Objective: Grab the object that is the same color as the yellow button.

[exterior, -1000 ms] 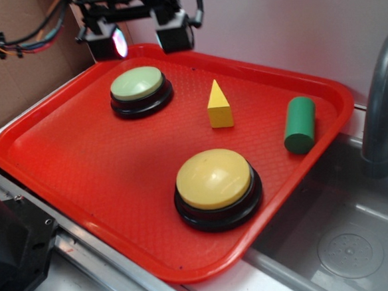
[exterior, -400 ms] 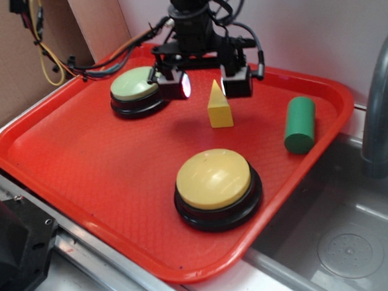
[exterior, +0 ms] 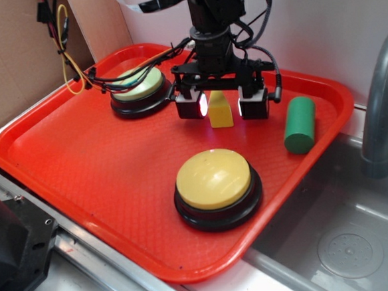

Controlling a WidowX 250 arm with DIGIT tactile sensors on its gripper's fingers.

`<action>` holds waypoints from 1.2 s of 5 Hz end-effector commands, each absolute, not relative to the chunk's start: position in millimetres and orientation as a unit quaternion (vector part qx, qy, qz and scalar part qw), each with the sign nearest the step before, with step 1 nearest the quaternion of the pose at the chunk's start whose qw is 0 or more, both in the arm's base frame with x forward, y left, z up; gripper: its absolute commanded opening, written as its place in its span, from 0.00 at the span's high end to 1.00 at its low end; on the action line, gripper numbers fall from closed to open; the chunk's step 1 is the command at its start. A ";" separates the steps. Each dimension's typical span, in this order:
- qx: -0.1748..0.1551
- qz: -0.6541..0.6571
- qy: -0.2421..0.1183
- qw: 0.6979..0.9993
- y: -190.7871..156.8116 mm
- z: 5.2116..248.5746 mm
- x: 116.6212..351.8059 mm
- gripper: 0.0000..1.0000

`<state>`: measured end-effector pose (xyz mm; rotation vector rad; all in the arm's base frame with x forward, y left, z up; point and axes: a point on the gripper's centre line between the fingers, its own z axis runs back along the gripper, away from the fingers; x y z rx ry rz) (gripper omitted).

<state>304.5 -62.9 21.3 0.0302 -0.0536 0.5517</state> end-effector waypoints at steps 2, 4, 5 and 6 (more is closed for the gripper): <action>-0.017 0.261 -0.025 0.965 -52.6 80.5 295.4 1.00; 0.024 0.121 -0.021 0.992 -37.3 147.4 250.7 1.00; 0.040 0.078 -0.031 0.996 -24.3 171.4 224.4 1.00; 0.028 0.088 -0.044 0.995 -9.4 184.3 196.9 1.00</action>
